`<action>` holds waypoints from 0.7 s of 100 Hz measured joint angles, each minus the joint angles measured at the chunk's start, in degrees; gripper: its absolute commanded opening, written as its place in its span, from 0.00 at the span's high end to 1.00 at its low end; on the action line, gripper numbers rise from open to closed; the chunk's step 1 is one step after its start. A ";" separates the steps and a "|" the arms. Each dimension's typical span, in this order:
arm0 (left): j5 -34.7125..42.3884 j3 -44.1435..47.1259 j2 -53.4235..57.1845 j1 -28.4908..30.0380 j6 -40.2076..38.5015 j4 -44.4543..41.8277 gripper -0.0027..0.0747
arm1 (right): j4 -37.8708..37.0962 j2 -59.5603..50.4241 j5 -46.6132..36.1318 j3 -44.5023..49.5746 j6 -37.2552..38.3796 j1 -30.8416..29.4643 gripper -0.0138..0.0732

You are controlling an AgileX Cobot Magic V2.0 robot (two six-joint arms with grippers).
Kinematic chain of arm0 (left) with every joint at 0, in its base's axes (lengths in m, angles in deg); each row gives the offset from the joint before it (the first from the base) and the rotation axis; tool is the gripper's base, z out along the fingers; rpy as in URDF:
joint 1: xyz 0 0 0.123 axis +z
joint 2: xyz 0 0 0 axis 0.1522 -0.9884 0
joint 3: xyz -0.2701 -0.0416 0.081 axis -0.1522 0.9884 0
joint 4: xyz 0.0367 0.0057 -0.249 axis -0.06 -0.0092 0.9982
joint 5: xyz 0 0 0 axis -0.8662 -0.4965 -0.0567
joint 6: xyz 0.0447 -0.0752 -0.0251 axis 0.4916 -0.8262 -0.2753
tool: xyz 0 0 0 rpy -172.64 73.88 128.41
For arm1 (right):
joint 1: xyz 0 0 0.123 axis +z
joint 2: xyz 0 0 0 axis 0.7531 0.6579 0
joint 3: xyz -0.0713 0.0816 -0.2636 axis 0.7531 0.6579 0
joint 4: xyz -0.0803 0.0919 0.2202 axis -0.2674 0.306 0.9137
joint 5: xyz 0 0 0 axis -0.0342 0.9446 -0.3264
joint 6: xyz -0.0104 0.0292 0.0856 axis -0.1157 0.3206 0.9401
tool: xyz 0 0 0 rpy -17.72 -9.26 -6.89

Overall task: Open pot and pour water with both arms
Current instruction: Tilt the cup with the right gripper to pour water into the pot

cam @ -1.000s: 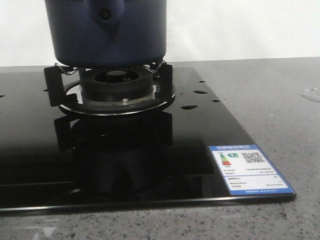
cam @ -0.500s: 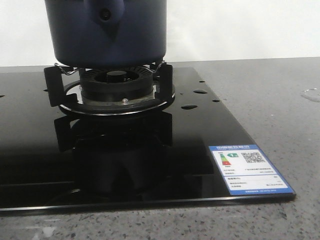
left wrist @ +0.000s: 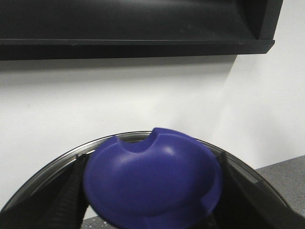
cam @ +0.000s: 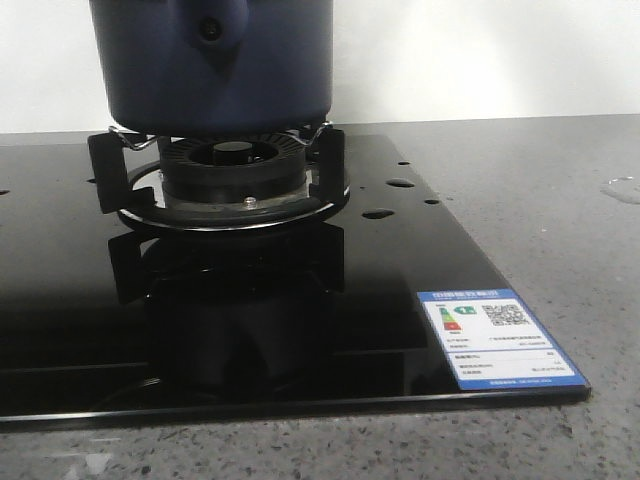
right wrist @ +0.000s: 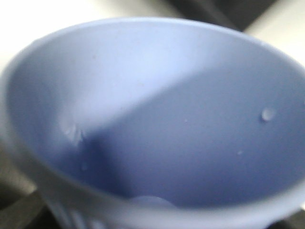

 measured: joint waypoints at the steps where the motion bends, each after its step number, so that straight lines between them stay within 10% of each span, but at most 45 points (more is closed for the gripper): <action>1: 0.00 0.00 0.00 0.00 0.00 0.00 0.50 | 0.12 -0.26 -0.89 0.48 0.45 -0.61 0.51; 70: 0.00 0.00 0.00 0.00 0.00 0.00 0.50 | 1.91 -15.61 -58.95 44.19 16.89 -37.08 0.51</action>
